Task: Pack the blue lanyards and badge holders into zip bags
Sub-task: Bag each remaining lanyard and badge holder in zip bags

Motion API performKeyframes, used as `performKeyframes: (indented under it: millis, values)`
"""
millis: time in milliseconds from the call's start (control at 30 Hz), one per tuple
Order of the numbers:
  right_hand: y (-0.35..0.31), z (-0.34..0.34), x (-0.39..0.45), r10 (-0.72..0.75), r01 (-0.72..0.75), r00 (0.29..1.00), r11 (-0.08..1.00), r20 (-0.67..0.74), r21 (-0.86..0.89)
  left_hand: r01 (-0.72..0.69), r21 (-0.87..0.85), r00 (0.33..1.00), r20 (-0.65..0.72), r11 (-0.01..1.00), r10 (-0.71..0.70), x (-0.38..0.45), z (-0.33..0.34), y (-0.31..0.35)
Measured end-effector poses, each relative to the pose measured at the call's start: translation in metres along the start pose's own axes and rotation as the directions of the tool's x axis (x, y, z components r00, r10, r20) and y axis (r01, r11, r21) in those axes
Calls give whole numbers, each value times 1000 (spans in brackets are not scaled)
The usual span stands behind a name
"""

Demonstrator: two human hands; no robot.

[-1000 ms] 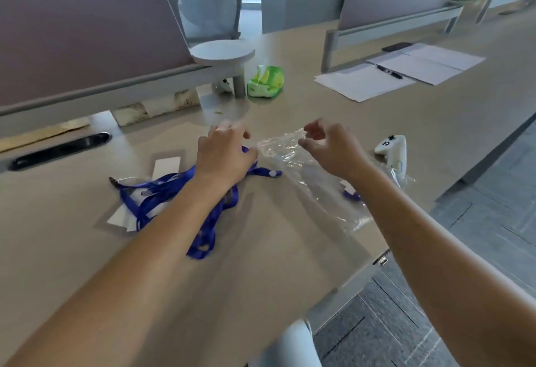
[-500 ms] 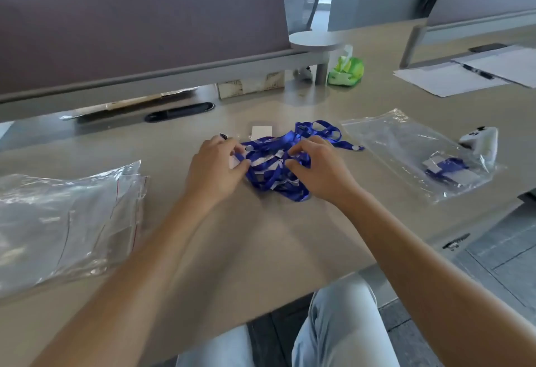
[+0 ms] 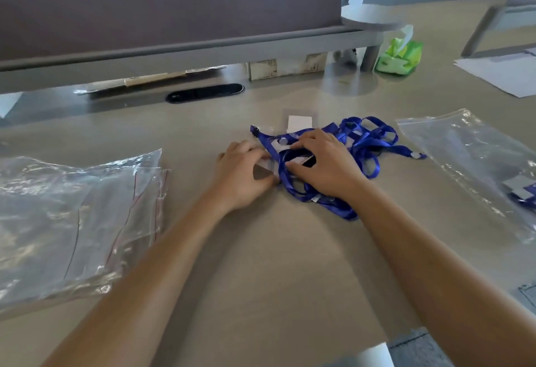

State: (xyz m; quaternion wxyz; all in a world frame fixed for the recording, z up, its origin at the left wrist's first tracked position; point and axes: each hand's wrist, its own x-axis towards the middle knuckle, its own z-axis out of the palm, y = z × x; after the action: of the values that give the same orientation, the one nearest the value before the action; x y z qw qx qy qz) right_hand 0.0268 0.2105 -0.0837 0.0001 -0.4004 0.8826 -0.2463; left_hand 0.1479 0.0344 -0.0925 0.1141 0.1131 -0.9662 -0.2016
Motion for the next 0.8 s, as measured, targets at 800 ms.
performKeyframes:
  millis: [800]
  values:
    - [7, -20, -23, -136, 172, 977, 958, -162, 230, -304, 141, 911, -247, 942, 331, 0, -9, 0]
